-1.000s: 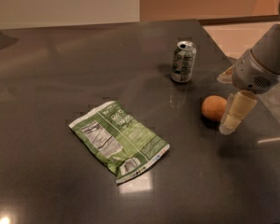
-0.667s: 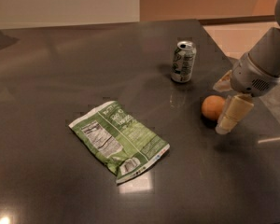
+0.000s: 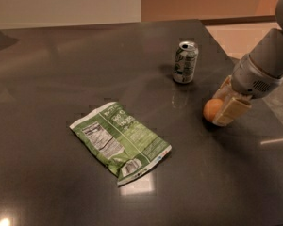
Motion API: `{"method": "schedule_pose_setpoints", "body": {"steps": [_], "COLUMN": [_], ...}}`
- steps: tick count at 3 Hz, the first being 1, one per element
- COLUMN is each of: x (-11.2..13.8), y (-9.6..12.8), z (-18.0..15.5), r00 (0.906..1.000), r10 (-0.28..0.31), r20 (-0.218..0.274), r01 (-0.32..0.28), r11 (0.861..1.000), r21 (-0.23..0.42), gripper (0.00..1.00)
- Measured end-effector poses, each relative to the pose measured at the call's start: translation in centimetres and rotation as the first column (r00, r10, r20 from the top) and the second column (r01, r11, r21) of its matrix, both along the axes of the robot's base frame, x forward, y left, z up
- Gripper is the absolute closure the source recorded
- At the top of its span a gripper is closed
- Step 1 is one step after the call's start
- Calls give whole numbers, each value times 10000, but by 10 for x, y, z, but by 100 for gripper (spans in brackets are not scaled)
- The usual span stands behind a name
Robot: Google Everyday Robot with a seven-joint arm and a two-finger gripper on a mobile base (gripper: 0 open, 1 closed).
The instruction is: Move orange near green jalapeno chip bag
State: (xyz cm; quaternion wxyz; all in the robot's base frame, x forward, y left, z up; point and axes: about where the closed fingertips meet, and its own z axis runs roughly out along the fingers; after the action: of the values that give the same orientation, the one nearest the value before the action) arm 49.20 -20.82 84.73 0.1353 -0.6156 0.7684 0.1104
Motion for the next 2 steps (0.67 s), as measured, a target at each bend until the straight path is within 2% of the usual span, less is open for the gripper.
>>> {"method": "schedule_pose_setpoints", "body": {"steps": [1, 2], "x": [-2, -7], "y": [14, 39], "z": [12, 22], "r00": [9997, 9973], "r10": [257, 740], "r20": [10, 23], "r01": [-257, -740], "r11": [9997, 9973], "r21": [-9, -7], "gripper": [86, 100]}}
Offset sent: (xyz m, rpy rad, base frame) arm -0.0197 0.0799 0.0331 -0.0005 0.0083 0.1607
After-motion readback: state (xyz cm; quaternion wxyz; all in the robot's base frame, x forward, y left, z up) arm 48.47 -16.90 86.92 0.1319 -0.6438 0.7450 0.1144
